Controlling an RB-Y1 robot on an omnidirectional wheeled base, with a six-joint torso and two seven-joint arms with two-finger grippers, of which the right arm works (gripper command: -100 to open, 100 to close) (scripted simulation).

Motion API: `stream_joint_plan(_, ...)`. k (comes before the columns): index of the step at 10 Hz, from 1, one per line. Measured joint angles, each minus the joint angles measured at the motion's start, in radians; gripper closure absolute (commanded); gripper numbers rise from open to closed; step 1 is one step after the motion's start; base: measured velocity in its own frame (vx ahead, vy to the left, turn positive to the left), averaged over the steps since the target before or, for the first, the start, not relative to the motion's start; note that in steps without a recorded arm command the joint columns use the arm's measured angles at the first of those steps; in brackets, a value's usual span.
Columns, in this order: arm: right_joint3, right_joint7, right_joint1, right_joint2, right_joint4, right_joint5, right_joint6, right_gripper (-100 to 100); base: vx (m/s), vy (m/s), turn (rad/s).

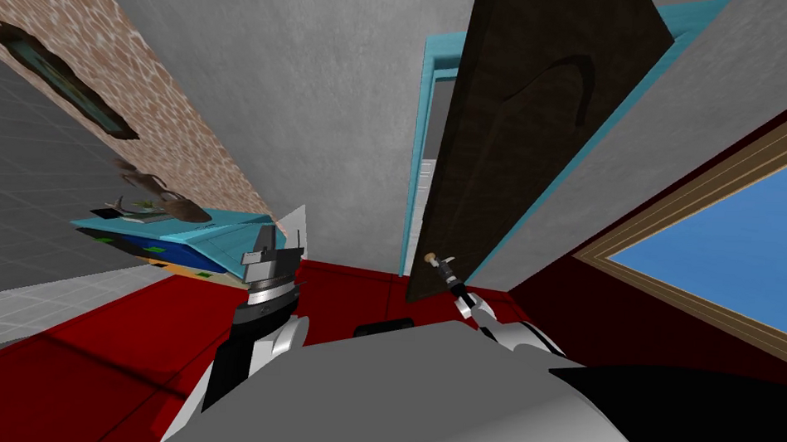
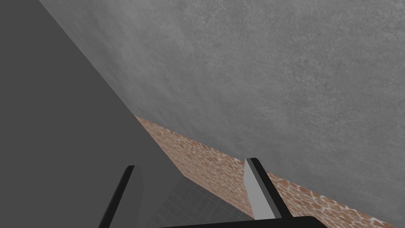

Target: Pull the door open

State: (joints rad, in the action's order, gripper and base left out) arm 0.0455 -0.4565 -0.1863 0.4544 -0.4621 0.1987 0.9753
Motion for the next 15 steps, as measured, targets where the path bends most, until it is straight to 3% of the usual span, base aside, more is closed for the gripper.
stream_joint_plan(2,-0.013,-0.016,-0.003,0.010,0.016,0.014,0.029,100,-0.140,-0.092,0.037)
stream_joint_plan(3,-0.023,-0.032,0.014,0.016,-0.015,0.024,0.032,100,-0.113,-0.092,0.030)
stream_joint_plan(6,-0.029,-0.046,0.016,0.024,0.007,0.032,0.059,100,-0.115,-0.049,0.134)
stream_joint_plan(7,-0.026,-0.053,0.038,0.033,-0.021,0.033,0.059,100,-0.136,-0.077,0.090)
stream_joint_plan(9,-0.027,-0.054,0.024,0.037,0.026,0.036,0.092,100,-0.133,-0.055,0.177)
stream_joint_plan(10,-0.023,-0.060,0.033,0.049,0.033,0.037,0.111,100,-0.195,-0.119,0.188)
stream_joint_plan(14,-0.021,-0.079,0.072,0.069,0.030,0.046,0.162,100,-0.145,-0.082,0.119)
stream_joint_plan(15,-0.021,-0.080,0.064,0.072,0.059,0.047,0.183,100,-0.150,-0.089,0.171)
